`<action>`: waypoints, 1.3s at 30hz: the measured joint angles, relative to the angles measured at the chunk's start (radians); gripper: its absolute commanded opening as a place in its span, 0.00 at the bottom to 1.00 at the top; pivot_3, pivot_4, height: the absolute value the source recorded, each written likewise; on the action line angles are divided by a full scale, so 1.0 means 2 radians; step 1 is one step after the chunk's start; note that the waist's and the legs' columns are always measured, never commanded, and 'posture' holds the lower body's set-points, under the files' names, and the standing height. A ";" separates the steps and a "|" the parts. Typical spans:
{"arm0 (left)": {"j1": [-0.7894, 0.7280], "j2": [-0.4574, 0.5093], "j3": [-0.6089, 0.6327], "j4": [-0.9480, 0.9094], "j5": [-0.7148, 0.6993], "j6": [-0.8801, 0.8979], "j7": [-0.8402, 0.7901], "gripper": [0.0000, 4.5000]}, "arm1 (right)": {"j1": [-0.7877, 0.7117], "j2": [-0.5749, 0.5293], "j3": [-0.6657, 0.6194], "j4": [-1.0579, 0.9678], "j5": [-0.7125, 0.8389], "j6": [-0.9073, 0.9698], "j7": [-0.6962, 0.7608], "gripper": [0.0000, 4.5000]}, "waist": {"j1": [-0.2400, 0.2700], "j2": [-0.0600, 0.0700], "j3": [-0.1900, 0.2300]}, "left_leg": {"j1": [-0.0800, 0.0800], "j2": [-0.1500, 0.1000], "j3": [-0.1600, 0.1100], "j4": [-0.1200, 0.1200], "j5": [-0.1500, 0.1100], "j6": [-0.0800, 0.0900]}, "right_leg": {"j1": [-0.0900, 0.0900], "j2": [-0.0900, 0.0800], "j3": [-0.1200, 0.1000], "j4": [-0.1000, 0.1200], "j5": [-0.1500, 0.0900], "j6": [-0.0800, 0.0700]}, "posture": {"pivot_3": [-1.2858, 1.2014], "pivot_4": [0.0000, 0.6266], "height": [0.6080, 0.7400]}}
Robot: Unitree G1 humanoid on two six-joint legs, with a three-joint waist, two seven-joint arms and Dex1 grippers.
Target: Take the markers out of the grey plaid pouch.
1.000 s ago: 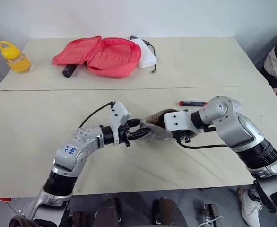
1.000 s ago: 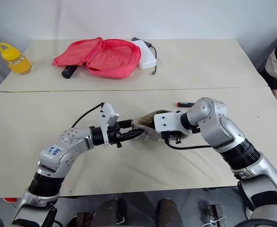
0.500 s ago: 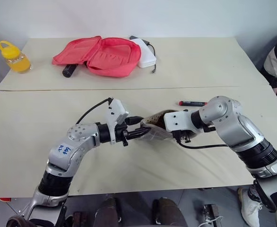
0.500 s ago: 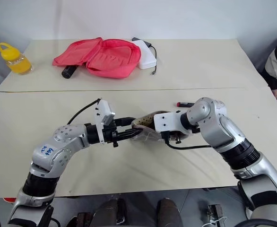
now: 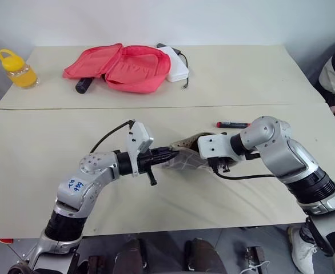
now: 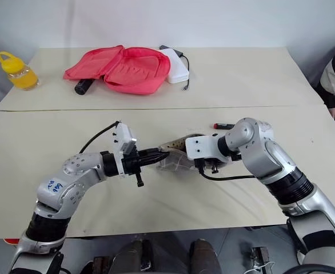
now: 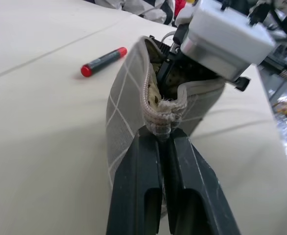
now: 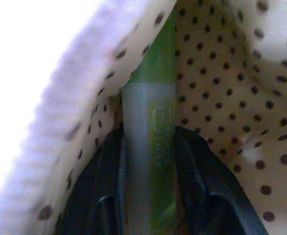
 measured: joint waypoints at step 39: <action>-0.012 -0.014 -0.015 0.025 0.043 -0.067 -0.002 0.00 | -0.038 -0.024 -0.112 0.003 0.164 0.072 -0.017 0.23 | 0.001 0.000 0.000 | 0.000 0.000 0.000 0.000 0.000 0.000 | 0.000 0.000 0.000 0.000 0.000 0.000 | 0.52 0.24 1.00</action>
